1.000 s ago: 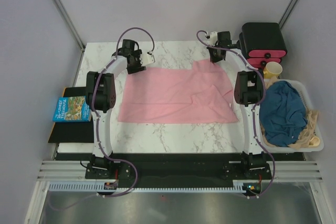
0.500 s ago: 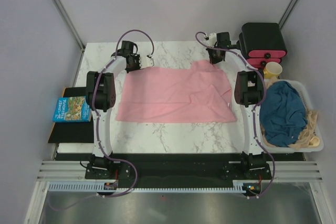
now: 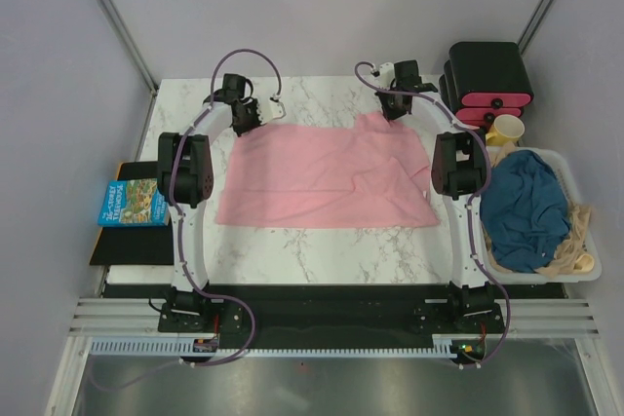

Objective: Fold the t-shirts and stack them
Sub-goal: Grap the side of the flattened tshirt furthest away from the robot with both arms

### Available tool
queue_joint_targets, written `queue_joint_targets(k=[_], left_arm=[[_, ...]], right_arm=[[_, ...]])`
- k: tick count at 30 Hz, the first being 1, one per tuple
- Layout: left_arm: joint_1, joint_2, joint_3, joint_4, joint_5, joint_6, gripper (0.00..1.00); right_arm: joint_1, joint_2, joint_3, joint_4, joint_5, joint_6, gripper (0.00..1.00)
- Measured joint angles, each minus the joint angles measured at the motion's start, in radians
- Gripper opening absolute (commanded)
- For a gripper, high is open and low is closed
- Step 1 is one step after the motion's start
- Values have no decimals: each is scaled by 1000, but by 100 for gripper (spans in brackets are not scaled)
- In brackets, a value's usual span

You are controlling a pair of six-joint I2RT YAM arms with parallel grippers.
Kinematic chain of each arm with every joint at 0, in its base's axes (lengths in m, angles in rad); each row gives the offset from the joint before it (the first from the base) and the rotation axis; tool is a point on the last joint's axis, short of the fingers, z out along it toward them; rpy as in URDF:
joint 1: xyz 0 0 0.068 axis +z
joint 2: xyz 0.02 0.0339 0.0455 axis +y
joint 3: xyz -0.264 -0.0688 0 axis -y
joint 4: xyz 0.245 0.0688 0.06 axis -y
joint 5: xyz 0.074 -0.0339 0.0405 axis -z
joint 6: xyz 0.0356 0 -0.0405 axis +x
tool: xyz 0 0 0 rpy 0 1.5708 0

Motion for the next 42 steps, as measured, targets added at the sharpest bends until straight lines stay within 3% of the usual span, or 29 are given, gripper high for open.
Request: queue_joint_targets(k=[14,26,27,28,31,38,41,42], left_arm=[[0,-18,72,-14,20,-397,51],[7,66,133,52,-138,-452,52],[7,75,137,54,-143,-452,55],[8,82,143,56,-149,-453,70],[8,90,163,69,-170,-463,77],[10,93,170,69,-189,-487,76],[10,93,170,63,-186,-496,72],[10,93,170,61,-184,-498,67]], right_arm=[[4,-6,-11,1,0,-3,0],[4,-15,-24,0,0,-8,0],[4,-15,-24,0,0,-8,0],[4,-15,-24,0,0,-8,0],[4,-15,-24,0,0,-8,0],[6,-16,-26,0,1,-14,0],[9,-17,-26,0,3,-18,0],[11,-17,-26,0,3,-18,0]])
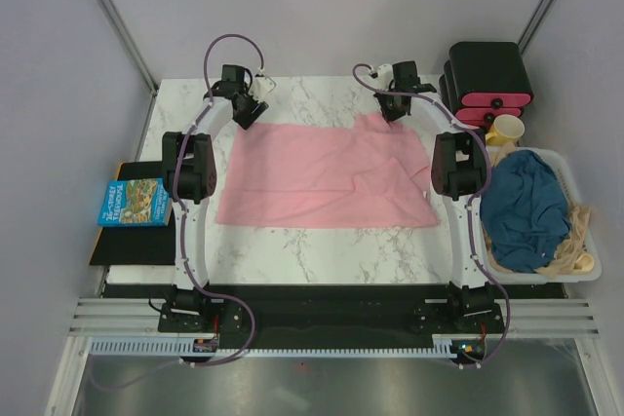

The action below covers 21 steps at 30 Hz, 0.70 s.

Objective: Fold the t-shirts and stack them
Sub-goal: Grap the side of the flattened tshirt furthest away from the robot with both arms

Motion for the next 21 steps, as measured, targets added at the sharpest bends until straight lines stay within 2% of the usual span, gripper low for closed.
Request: queue_joint_targets(k=[2,3,5,6,8,14,21], left_arm=[[1,0,0,-8,7,-11,60],[1,0,0,-14,13,-17,50],[1,0,0,-27,30,-28,45],[1,0,0,-37,37,-33,45],[1,1,0,-53,51,-37,52],[2,1,2,-54,51,-50,55],[6,19,47,-108,60,-66,52]], right_arm=[[3,0,0,0,2,-1,0],[5,0,0,0,4,-1,0],[8,-1,0,-1,7,-5,0],[10,-1,0,-1,9,-7,0],[13,-1,0,-3,12,-8,0],[18,-3,-2,-7,16,-16,0],[21,-12,-11,-18,16,-19,0]])
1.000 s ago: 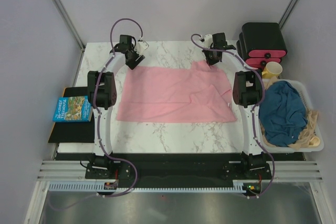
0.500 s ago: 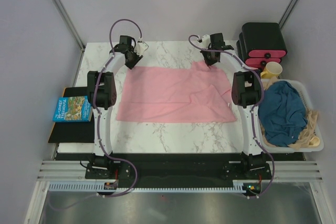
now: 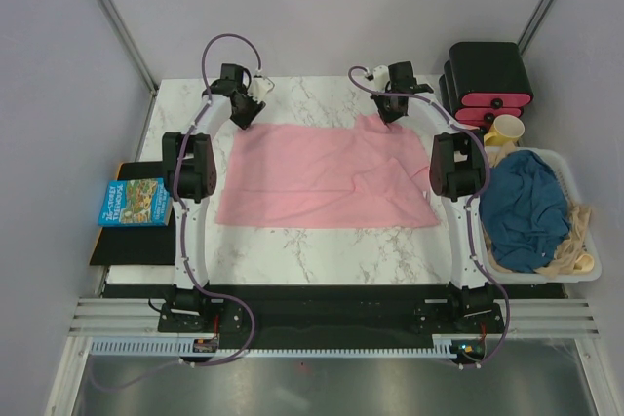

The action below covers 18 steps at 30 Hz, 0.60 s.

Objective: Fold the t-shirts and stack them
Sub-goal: Grap the side of the flattened tshirt furthest away from the robot with both arms

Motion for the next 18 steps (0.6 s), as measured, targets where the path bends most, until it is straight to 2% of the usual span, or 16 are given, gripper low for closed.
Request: queue_joint_targets(k=[6,15,18], left_arm=[[5,41,88,-90,34,-2,50],[6,55,129,-184,89,-2,49],[8,61,142,-200,101,-3,46]], right_arm=[[6,-4,-2,-3,3,-5,0],[12,-22,-10,-5,10,-8,0],[12,-31,-13,-5,10,-13,0]])
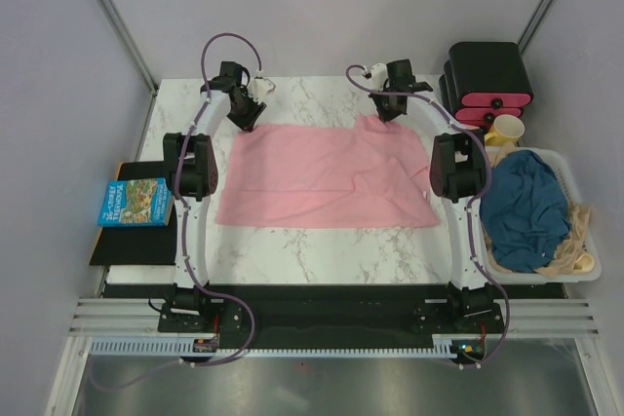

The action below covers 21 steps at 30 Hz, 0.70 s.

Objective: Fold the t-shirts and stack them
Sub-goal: Grap the side of the flattened tshirt furthest away from the robot with both arms

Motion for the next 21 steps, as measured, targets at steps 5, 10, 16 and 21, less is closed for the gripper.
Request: queue_joint_targets(k=[5,10,16,21], left_arm=[[1,3,5,-21,21,-5,15],[-2,5,10,-39,19,-7,2],[-3,13,25,-51,13,-8,2],[-4,15,31,-40,-28,-26,2]], right_arm=[[2,-14,-6,0,5,-3,0],[6,-18,-6,0,8,-3,0],[9,-20,-9,0,12,-9,0],[11,-20,-10,0,15,-10,0]])
